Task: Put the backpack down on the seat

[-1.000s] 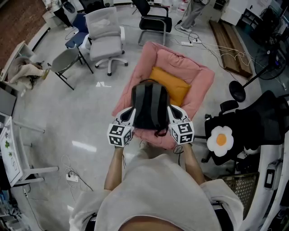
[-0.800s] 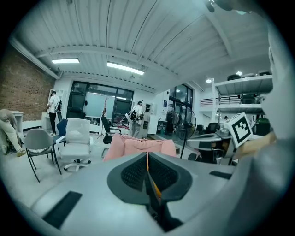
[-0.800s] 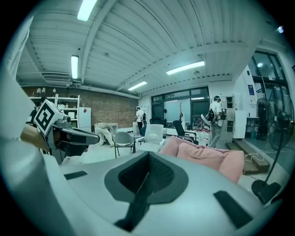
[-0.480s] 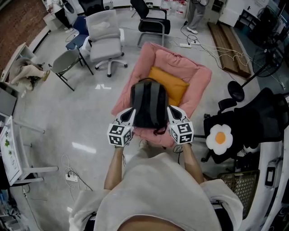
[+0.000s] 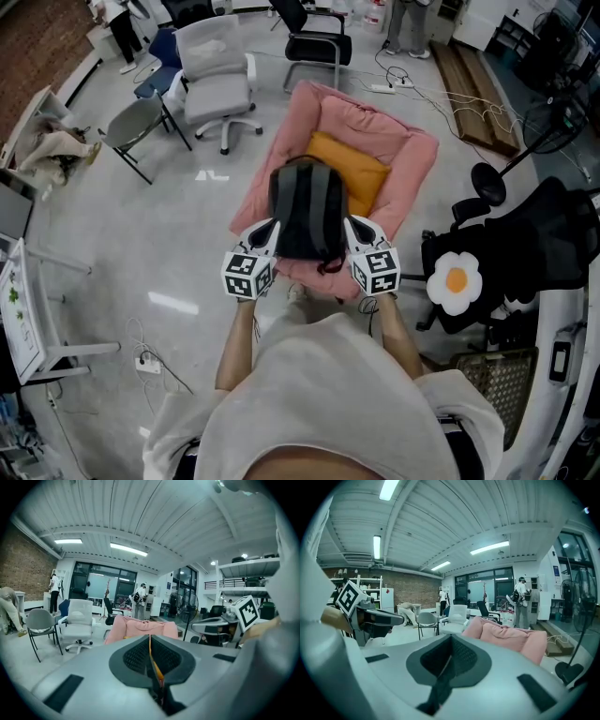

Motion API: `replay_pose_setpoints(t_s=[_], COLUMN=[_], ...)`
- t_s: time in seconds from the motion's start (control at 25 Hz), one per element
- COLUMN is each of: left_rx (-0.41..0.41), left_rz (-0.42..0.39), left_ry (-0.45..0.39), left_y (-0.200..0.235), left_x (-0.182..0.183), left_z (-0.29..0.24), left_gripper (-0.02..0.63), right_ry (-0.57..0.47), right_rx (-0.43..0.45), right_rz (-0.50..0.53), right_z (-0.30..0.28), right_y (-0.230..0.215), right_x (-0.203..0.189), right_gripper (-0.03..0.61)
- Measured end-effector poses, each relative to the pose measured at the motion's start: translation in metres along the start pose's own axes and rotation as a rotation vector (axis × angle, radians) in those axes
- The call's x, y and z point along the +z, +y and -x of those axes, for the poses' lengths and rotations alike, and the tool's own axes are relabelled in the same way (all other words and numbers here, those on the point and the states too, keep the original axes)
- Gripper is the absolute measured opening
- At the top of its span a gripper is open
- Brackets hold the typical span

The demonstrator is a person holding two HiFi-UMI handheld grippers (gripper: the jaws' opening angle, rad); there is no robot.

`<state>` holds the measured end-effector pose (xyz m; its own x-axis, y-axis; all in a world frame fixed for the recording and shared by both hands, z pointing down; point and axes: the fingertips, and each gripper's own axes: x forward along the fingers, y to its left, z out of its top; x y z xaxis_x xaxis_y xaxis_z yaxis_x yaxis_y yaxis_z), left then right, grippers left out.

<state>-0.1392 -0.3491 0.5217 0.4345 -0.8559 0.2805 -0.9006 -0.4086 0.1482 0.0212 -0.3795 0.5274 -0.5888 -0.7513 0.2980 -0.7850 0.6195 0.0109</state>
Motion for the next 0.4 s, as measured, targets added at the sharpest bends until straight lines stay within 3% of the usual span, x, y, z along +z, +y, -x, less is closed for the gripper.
replay_pose_setpoints(t_s=[0.4], left_rx=[0.001], left_rz=[-0.001], left_ry=[-0.004], left_y=[-0.0033], left_x=[-0.0011], left_z=[-0.0017], left_gripper=[0.018], right_ry=[0.007], right_rx=[0.006], right_rz=[0.0], right_z=[0.0022], right_y=[-0.0004], right_x=[-0.0053], right_gripper=[-0.003])
